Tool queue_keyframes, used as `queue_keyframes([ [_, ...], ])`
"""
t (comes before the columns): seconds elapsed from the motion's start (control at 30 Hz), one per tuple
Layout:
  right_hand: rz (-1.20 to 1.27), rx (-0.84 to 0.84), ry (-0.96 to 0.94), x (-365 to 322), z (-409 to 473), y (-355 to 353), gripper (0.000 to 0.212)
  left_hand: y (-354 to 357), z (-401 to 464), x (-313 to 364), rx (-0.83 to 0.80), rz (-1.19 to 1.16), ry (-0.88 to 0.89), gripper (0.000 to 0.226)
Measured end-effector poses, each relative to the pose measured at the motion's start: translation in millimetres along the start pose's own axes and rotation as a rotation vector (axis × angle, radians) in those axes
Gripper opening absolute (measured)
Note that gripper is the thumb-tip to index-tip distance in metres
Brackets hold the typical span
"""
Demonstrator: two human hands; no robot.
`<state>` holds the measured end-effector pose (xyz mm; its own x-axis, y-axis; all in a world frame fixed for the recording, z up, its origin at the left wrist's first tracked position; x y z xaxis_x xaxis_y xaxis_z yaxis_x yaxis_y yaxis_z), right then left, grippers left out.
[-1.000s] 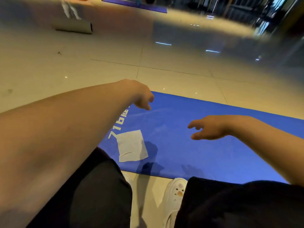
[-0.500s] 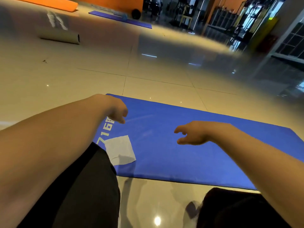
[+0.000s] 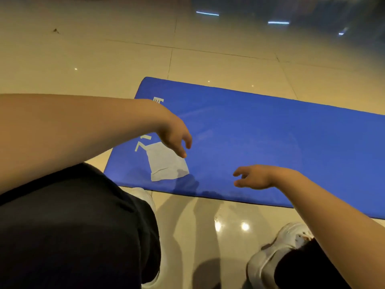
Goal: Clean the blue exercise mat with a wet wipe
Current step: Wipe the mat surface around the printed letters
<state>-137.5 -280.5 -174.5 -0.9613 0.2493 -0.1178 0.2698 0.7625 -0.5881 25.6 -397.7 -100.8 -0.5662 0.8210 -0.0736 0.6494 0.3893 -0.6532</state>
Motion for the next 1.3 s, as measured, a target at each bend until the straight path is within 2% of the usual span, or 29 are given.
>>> queue_keyframes([
  [0.1, 0.1, 0.039, 0.071, 27.0, 34.8, 9.6, 0.054, 10.5, 30.5, -12.4, 0.006, -0.045, 0.035, 0.054],
  [0.17, 0.158, 0.083, 0.113, 38.8, 59.7, 18.4, 0.055, 22.9, 58.7, -24.1, 0.096, -0.194, 0.038, 0.054],
  [0.23, 0.207, 0.166, 0.145, 47.3, 86.1, 23.7, 0.057, 45.7, 85.5, -41.2, 0.233, -0.323, -0.031, 0.054],
  [0.33, 0.278, 0.347, 0.182, 54.1, 123.6, 20.6, 0.059, 98.5, 121.2, -58.5, 0.4, -0.257, -0.176, 0.054],
  [0.47, 0.376, 0.616, 0.253, 63.6, 168.1, 24.6, 0.056, 171.2, 168.7, -58.7, 0.456, -0.391, -0.391, 0.064],
  [0.53, 0.402, 0.703, 0.29, 61.3, 184.4, 40.6, 0.061, 190.2, 187.7, -49.1, 0.516, -0.514, -0.417, 0.072],
  [0.63, 0.392, 0.812, 0.385, 53.4, 193.5, 66.5, 0.057, 190.3, 204.2, -52.1, 0.659, -0.54, -0.41, 0.07],
  [0.7, 0.38, 0.904, 0.425, 49.5, 191.6, 70.2, 0.064, 177.8, 209.6, -63.0, 0.763, -0.516, -0.397, 0.069],
  [0.77, 0.367, 0.942, 0.439, 50.0, 193.8, 71.5, 0.068, 169.1, 220.6, -68.0, 0.767, -0.484, -0.396, 0.071],
  [0.93, 0.344, 0.973, 0.445, 50.7, 193.6, 72.9, 0.066, 168.8, 251.3, -52.0, 0.639, -0.36, -0.327, 0.075],
  [1.07, 0.362, 0.989, 0.428, 52.4, 193.4, 72.8, 0.067, 164.1, 236.8, 18.5, 0.747, -0.159, -0.027, 0.066],
  [1.17, 0.364, 1.003, 0.425, 53.2, 192.1, 72.8, 0.067, 169.7, 222.7, 58.4, 0.765, -0.12, 0.162, 0.06],
  [1.23, 0.368, 1.014, 0.423, 51.7, 191.4, 72.0, 0.066, 171.0, 220.1, 49.7, 0.764, -0.109, 0.204, 0.059],
  [1.3, 0.36, 1.024, 0.414, 50.7, 190.2, 70.6, 0.065, 179.4, 218.4, 20.9, 0.718, -0.228, 0.172, 0.058],
])
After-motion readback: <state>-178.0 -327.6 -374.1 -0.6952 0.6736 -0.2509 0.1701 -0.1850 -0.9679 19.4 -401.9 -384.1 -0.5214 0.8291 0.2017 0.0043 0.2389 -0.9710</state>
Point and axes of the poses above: each hand's wrist, its own z-axis towards the middle knuckle, its own y-axis out of the palm, x = y × z, the point moved 9 cm from there along z, towards the middle knuckle, and after that the axes turned 4 degrees about -y, right-handed, at the moved point
